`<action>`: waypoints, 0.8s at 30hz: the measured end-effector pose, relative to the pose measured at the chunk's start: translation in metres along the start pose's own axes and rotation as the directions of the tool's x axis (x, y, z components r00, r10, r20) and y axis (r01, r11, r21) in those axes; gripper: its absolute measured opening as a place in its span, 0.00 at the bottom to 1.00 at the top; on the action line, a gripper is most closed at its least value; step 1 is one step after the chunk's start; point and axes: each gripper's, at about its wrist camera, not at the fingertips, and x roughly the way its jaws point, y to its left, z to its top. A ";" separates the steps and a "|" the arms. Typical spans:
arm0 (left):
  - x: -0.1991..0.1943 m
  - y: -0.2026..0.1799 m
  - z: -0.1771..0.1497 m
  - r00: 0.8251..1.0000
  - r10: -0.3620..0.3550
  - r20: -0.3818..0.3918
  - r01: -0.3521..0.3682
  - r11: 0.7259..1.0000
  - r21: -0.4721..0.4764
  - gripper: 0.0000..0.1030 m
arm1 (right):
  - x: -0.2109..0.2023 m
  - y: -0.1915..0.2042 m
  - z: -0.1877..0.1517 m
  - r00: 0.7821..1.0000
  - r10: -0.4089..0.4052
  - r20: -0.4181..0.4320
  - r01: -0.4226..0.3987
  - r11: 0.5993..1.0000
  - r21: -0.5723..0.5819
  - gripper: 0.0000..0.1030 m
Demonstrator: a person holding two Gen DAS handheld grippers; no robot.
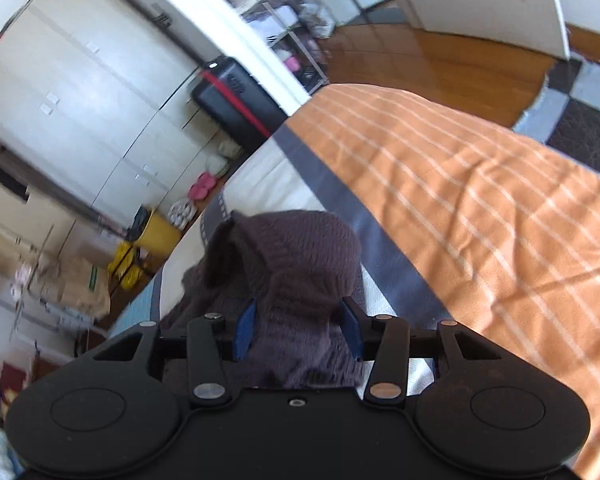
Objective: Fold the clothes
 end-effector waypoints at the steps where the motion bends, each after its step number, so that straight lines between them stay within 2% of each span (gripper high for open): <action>1: -0.005 0.003 0.001 1.000 -0.021 0.000 0.021 0.999 -0.033 0.08 | -0.004 0.001 -0.003 1.000 -0.011 -0.003 0.011 0.999 -0.031 0.58; 4: -0.029 0.012 0.004 0.987 -0.153 0.053 0.158 0.981 -0.111 0.09 | -0.004 -0.006 -0.012 0.996 -0.078 -0.031 0.076 0.995 -0.063 0.59; 6: -0.054 0.002 0.005 0.974 -0.186 0.126 0.192 0.980 -0.045 0.13 | -0.002 -0.015 -0.015 0.992 -0.116 -0.043 0.113 0.992 -0.053 0.59; 8: -0.068 -0.014 0.003 0.968 -0.204 0.148 0.199 0.979 0.044 0.28 | 0.000 -0.018 -0.016 0.992 -0.115 -0.056 0.113 0.993 -0.047 0.59; 10: -0.063 -0.028 -0.006 0.967 -0.236 0.100 0.229 0.971 0.074 0.40 | 0.002 -0.019 -0.015 0.993 -0.092 -0.071 0.088 0.995 -0.047 0.59; 13: -0.053 -0.049 -0.021 0.959 -0.281 0.020 0.278 0.954 0.110 0.40 | 0.008 -0.014 -0.016 0.993 -0.050 -0.108 0.043 0.997 -0.067 0.59; 16: -0.036 -0.072 -0.035 0.955 -0.287 -0.070 0.295 0.938 0.180 0.40 | 0.013 -0.008 -0.020 0.989 -0.010 -0.151 -0.003 0.996 -0.088 0.59; 19: -0.027 -0.090 -0.040 0.960 -0.270 -0.081 0.281 0.927 0.249 0.42 | 0.019 0.000 -0.025 0.985 0.005 -0.171 -0.025 0.993 -0.117 0.59; 20: -0.025 -0.093 -0.039 0.958 -0.274 -0.088 0.288 0.926 0.246 0.46 | 0.021 0.002 -0.026 0.985 0.004 -0.174 -0.027 0.991 -0.128 0.59; 24: -0.014 -0.091 -0.037 0.932 -0.325 -0.160 0.351 0.919 0.179 0.47 | 0.027 0.001 -0.026 0.984 -0.009 -0.176 -0.015 0.991 -0.135 0.61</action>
